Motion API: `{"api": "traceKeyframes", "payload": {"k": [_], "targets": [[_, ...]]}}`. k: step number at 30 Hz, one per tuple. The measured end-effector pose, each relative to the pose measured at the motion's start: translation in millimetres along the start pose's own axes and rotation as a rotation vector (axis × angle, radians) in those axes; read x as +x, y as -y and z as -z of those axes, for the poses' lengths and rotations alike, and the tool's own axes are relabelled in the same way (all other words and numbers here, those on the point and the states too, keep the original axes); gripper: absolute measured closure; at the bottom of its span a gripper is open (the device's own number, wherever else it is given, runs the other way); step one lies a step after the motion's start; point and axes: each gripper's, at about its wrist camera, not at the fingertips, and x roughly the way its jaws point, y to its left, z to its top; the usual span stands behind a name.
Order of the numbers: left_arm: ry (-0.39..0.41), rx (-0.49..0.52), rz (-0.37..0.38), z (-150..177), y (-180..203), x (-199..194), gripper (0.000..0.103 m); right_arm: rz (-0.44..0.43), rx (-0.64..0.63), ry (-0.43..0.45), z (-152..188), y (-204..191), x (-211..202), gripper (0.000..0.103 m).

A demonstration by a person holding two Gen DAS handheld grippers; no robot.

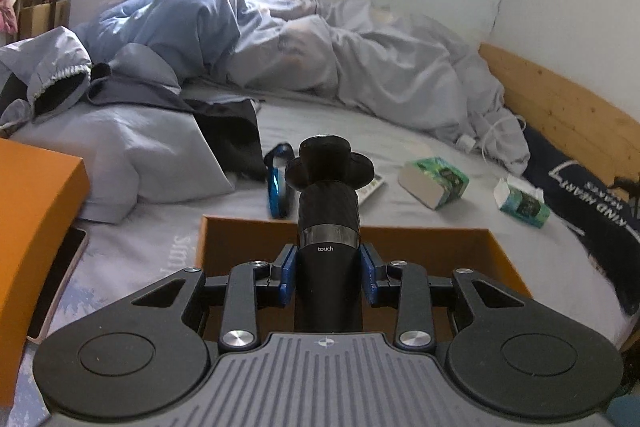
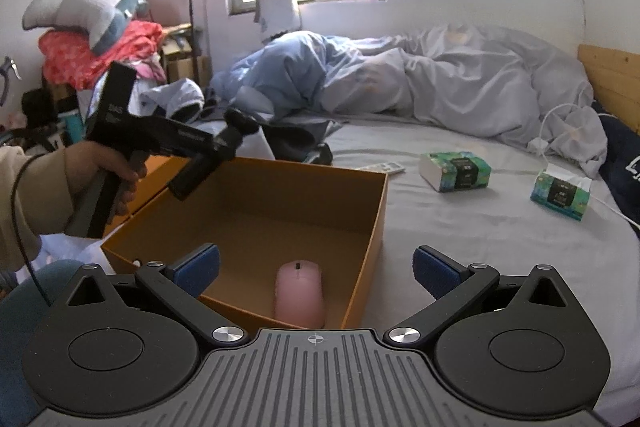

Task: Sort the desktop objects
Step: 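Carry the massage gun with the left gripper over the open orange box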

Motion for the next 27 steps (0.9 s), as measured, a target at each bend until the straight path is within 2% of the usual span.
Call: {"api": "traceKeyframes", "payload": {"k": [11, 20, 27], "targets": [[-0.151, -0.005, -0.043, 24.4, 4.4, 17.4, 0.069, -0.006, -0.029, 0.003, 1.8, -4.7, -2.0, 0.0], [-0.268, -0.025, -0.097, 32.4, -0.7, 31.1, 0.069, -0.006, -0.054, 0.007, 3.4, -9.8, -4.5, 0.0], [-0.35, 0.005, -0.13, 37.2, 3.4, 40.6, 0.069, -0.009, -0.055, 0.009, 3.4, -9.7, -5.8, 0.0]]}}
